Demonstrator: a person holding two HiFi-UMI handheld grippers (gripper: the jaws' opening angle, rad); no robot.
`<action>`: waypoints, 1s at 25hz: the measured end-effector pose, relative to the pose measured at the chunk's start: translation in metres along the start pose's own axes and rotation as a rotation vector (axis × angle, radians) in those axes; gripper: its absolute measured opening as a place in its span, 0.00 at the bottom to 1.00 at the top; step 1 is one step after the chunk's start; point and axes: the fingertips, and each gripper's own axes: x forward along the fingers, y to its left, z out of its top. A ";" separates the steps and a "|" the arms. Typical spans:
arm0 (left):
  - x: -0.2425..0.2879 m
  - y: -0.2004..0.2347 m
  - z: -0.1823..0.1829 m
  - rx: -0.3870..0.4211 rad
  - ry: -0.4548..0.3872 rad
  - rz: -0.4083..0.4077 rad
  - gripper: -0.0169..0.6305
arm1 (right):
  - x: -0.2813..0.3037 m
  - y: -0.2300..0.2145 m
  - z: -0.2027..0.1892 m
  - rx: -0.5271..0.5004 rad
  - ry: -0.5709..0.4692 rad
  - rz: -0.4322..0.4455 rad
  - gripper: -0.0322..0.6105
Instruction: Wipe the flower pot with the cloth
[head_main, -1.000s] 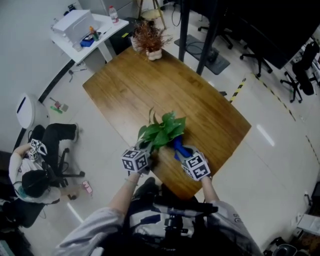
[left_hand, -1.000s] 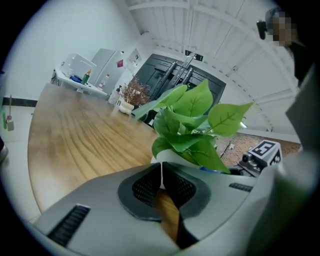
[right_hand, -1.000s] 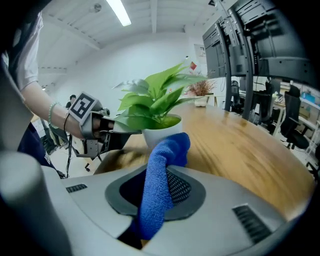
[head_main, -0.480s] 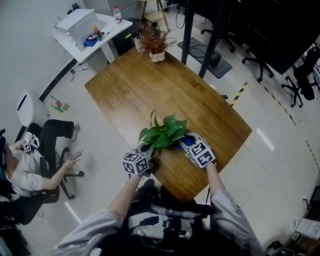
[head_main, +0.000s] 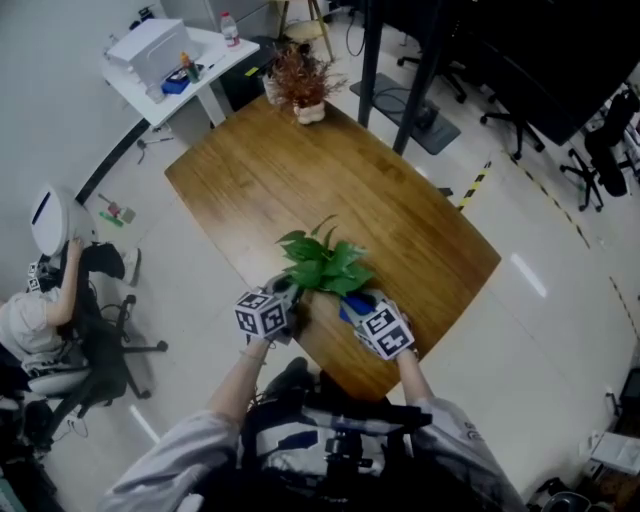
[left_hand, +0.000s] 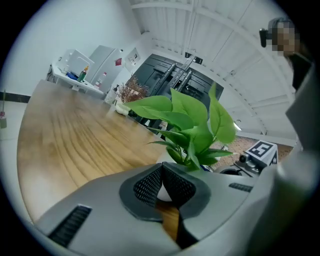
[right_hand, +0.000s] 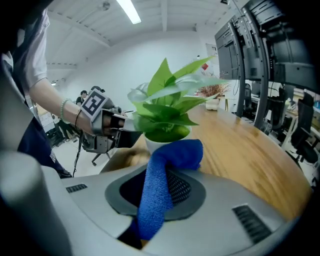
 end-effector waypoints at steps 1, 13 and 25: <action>0.002 0.001 0.001 0.008 0.009 -0.009 0.04 | 0.002 0.007 -0.002 0.006 0.008 0.005 0.15; 0.002 0.002 0.004 -0.019 -0.014 0.019 0.04 | 0.000 0.015 -0.017 0.053 0.049 -0.007 0.15; -0.002 -0.018 -0.013 -0.085 -0.046 0.019 0.04 | -0.006 -0.073 0.031 -0.124 -0.030 -0.078 0.15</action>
